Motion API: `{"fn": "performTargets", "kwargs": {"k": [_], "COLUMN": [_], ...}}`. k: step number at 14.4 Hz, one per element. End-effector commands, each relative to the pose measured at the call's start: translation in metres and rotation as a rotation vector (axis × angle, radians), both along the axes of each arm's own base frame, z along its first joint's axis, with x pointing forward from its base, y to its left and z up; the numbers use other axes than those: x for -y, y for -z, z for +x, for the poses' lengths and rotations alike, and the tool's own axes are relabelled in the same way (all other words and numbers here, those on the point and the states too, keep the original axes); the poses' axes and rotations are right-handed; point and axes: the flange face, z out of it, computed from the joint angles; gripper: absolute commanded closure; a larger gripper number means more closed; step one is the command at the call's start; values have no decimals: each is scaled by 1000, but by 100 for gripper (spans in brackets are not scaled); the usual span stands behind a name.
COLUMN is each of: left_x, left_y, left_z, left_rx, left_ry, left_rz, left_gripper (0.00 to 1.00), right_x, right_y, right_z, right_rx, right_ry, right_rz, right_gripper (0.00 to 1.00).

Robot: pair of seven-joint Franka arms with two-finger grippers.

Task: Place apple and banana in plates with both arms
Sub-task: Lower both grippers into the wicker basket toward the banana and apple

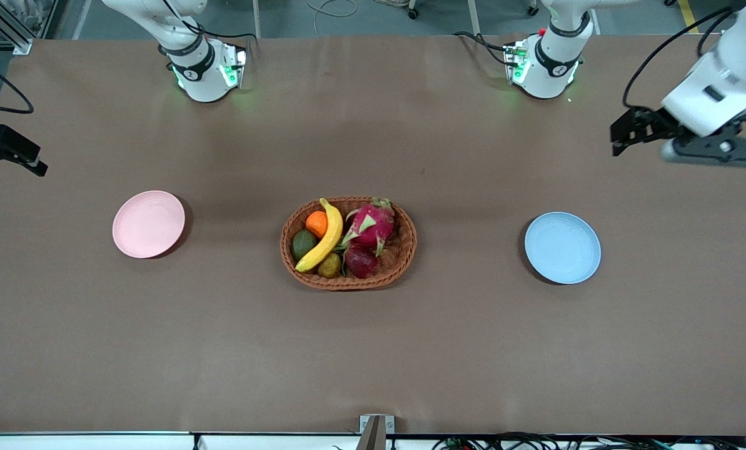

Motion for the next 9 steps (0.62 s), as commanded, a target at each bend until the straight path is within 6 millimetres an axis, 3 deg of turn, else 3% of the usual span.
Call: {"fn": "performTargets", "kwargs": {"k": [1, 3, 6, 9], "left_x": [60, 103, 152, 207], "left_y": [34, 64, 109, 157], "left_z": [32, 53, 72, 75], "left_rx": [-17, -30, -30, -11], "left_ry": [-45, -66, -132, -251], "left_rz": [-36, -58, -95, -134], "left_gripper": [0, 0, 0, 0], "right_x": [-16, -57, -137, -235], "right_y": [19, 57, 119, 176], "right_z": [-2, 13, 35, 46], "right_rx": [-31, -86, -175, -170], "right_ry": [9, 5, -3, 98], "right_rz": [0, 3, -6, -16], "right_gripper": [0, 0, 0, 0]}}
